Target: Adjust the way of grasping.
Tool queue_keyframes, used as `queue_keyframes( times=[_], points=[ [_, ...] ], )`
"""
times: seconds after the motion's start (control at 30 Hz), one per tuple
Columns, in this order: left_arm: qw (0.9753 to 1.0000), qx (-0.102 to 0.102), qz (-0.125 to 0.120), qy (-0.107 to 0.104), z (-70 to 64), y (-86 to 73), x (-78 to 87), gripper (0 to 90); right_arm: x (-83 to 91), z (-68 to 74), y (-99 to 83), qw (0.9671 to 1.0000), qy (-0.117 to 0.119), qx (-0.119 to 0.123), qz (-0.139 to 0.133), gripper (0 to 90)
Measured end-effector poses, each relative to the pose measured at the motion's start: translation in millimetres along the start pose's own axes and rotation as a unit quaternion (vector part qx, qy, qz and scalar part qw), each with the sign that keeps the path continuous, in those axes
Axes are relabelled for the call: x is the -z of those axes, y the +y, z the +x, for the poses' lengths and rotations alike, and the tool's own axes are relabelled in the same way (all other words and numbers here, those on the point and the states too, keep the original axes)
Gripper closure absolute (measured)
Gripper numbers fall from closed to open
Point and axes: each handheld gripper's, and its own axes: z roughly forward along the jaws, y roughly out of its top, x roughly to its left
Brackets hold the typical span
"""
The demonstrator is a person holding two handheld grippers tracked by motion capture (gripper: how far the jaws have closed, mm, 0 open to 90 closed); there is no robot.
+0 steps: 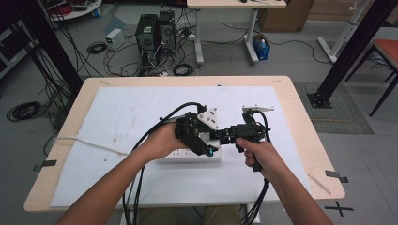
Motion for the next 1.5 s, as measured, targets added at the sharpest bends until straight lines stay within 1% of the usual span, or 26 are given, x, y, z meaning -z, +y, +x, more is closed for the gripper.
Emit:
queue_keyframes(
  times=[0.07,0.2,0.27,0.33,0.43,0.6,0.63,0.77,0.87,0.9,1.0,1.03,1.07,1.1,1.13,1.17,1.2,1.23,1.27,1.3,1.33,1.37,1.4,1.43,1.47,1.5],
  points=[
    [1.0000,0.000,0.000,0.000,-0.2,0.1,0.1,42.5,0.6,-1.3,0.0,1.0000,0.005,-0.003,-0.002,31.9],
    [1.0000,-0.004,-0.001,-0.001,-0.2,1.7,-0.8,42.5,-0.7,-2.8,0.0,0.9999,0.013,-0.004,0.004,33.7],
    [1.0000,-0.006,-0.001,0.000,-0.8,2.9,-1.7,42.5,-1.2,-3.0,-0.1,0.9998,0.015,-0.011,0.008,35.6],
    [1.0000,-0.009,0.000,0.000,-1.1,4.1,-2.4,42.5,-1.4,-3.3,-0.1,0.9998,0.017,-0.009,0.005,39.3],
    [0.9999,-0.011,0.001,0.000,-1.1,5.1,-3.1,42.5,-1.1,-3.5,0.1,0.9997,0.020,-0.012,0.009,44.5],
    [0.9999,-0.012,-0.001,0.002,-2.5,6.2,-3.8,42.5,-2.4,-3.9,0.0,0.9993,0.023,-0.021,0.020,47.7],
    [0.9999,-0.012,-0.001,0.002,-2.6,6.5,-3.9,42.5,-2.5,-3.9,-0.1,0.9993,0.023,-0.020,0.019,50.9],
    [0.9999,-0.013,-0.005,0.004,-2.6,6.8,-3.3,42.5,-3.5,-4.4,-0.6,0.9993,0.028,-0.020,0.017,57.6],
    [0.9998,-0.018,0.000,0.012,-3.6,6.9,-4.5,42.5,-4.2,-5.6,-1.2,0.9992,0.027,-0.024,0.017,59.8],
    [0.9997,-0.020,0.002,0.016,-4.1,7.0,-4.8,42.5,-4.4,-6.0,-1.1,0.9990,0.028,-0.030,0.017,60.3],
    [0.9994,-0.021,0.007,0.026,-4.7,7.8,-6.6,42.4,-4.5,-7.3,-1.2,0.9992,0.025,-0.030,0.009,61.8],
    [0.9994,-0.019,0.010,0.029,-4.7,8.1,-7.2,42.2,-4.6,-7.1,-1.2,0.9994,0.021,-0.027,0.005,62.0],
    [0.9995,-0.011,0.010,0.027,-4.2,8.4,-7.6,40.8,-4.5,-6.8,-1.1,0.9996,0.015,-0.024,0.004,62.2],
    [0.9994,-0.003,0.011,0.032,-3.6,8.5,-7.6,33.8,-4.5,-6.6,-1.4,0.9999,0.002,-0.015,0.004,62.1],
    [0.9992,0.004,0.015,0.036,-2.6,7.9,-6.8,27.5,-4.3,-7.1,-1.8,0.9999,-0.005,-0.010,0.002,62.2],
    [0.9991,0.006,0.016,0.040,-1.6,6.8,-5.3,25.4,-3.2,-8.2,-2.0,0.9999,-0.013,-0.003,0.002,62.2],
    [0.9989,0.007,0.017,0.043,-0.7,5.0,-3.2,25.1,-1.1,-8.3,-2.0,0.9997,-0.026,0.004,-0.001,62.2],
    [0.9988,0.013,0.018,0.044,0.6,2.8,-0.5,25.0,1.6,-9.1,-1.7,0.9993,-0.035,0.010,-0.003,62.2],
    [0.9987,0.020,0.016,0.044,2.3,0.3,2.3,24.5,4.6,-9.7,-1.4,0.9985,-0.051,0.020,-0.006,62.1],
    [0.9984,0.029,0.015,0.046,3.7,-2.7,5.1,22.7,8.1,-9.7,-1.0,0.9966,-0.074,0.036,-0.004,62.2],
    [0.9981,0.035,0.017,0.048,5.1,-6.1,8.4,21.3,11.6,-10.0,-0.4,0.9946,-0.092,0.049,-0.001,62.1],
    [0.9978,0.042,0.018,0.049,6.8,-10.0,11.6,21.3,15.1,-10.3,-0.1,0.9926,-0.109,0.054,0.000,62.1],
    [0.9974,0.046,0.023,0.051,9.0,-14.3,15.2,21.3,18.2,-10.5,0.2,0.9899,-0.126,0.065,0.000,62.1],
    [0.9967,0.056,0.026,0.053,10.9,-19.2,18.1,21.3,21.3,-9.3,0.4,0.9865,-0.145,0.077,0.001,62.1],
    [0.9958,0.066,0.033,0.054,13.0,-24.5,21.1,21.3,24.4,-8.9,0.5,0.9834,-0.159,0.087,-0.001,62.1],
    [0.9949,0.074,0.041,0.055,14.8,-30.3,24.0,21.3,27.5,-8.7,0.9,0.9812,-0.166,0.099,-0.002,62.1]
  ],
)
